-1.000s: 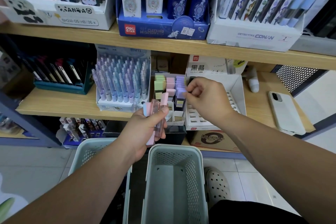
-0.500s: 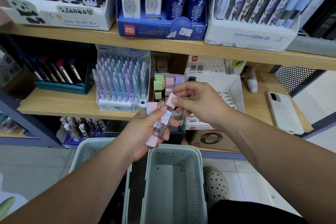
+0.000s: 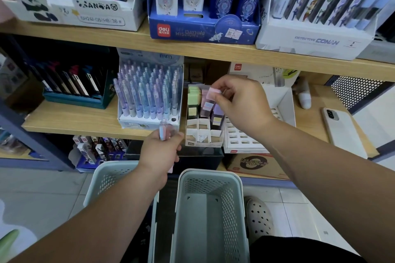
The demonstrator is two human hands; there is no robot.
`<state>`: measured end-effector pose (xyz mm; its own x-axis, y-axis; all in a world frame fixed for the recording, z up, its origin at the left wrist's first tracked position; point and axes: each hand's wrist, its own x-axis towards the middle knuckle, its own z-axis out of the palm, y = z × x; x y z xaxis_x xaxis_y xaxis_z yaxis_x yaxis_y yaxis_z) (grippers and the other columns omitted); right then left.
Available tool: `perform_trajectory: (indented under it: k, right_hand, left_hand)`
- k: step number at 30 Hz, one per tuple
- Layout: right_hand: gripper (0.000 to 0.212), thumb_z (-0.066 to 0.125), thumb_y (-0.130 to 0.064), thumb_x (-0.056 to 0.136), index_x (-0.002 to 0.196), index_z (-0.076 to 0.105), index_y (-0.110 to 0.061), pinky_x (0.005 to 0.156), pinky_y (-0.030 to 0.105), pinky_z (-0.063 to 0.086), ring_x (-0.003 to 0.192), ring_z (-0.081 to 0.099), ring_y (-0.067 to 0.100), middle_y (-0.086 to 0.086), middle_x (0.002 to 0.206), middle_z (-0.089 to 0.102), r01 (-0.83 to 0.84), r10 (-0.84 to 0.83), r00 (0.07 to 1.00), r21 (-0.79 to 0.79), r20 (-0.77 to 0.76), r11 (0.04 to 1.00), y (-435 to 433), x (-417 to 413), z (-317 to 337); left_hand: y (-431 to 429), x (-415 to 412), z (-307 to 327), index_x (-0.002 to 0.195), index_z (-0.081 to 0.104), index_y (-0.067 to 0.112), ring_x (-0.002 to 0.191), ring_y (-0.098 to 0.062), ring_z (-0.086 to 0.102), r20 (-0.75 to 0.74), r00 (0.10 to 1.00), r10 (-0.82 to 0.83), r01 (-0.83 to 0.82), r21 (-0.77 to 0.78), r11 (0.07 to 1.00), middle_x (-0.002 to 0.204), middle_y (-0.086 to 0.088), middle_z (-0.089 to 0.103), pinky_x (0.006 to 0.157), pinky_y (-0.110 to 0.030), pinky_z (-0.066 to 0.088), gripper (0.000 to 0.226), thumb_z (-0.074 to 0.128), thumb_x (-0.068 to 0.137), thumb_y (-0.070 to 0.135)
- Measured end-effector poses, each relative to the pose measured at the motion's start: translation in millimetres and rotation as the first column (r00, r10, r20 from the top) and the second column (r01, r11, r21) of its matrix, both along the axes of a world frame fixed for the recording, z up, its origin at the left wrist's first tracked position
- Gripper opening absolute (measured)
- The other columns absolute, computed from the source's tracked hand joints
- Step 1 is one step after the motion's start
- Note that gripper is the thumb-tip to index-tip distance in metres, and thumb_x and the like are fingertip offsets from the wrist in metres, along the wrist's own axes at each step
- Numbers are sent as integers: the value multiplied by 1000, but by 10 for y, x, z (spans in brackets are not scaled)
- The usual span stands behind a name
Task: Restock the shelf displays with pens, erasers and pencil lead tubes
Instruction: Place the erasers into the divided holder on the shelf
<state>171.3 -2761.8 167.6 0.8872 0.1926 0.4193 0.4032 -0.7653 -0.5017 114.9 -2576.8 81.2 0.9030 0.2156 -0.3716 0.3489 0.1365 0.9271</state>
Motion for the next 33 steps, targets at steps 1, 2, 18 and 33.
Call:
perform_trajectory:
  k: [1,2,18,33]
  right_hand:
    - [3,73,-27,89,92,74,-25,69,30,50,74,57,9,-17,78,61,-10,12,999,-53,46,999,8,22,-33]
    - [3,74,-26,89,91,74,-25,69,29,47,77,57,11,-16,79,60,-15,23,996,-95,86,995,14,47,-64]
    - [7,81,-21,80,82,76,-17,72,37,51,84,60,22,-4,85,70,-168,202,970,-230,134,959,-3,220,-148]
    - [5,77,-20,79,79,80,-17,66,39,54,78,62,20,-3,86,67,-17,33,992,-132,121,991,22,248,-183]
  left_hand:
    - [-11,7,-12,102,67,14,54,-15,48,-3,1000,-4,4,10,1000,76,-8,60,43,-21,42,11,70,93,18]
    - [-23,13,-23,100,68,14,54,-15,48,-7,1000,-7,7,21,1000,75,-8,61,43,-21,42,10,70,92,19]
    - [-129,125,-133,101,70,17,57,-14,51,34,999,4,-7,76,997,66,-1,61,58,-28,45,11,73,90,19]
    - [-44,54,91,97,70,10,51,-19,48,2,1000,-30,30,-97,995,72,-10,64,51,-29,40,18,59,93,23]
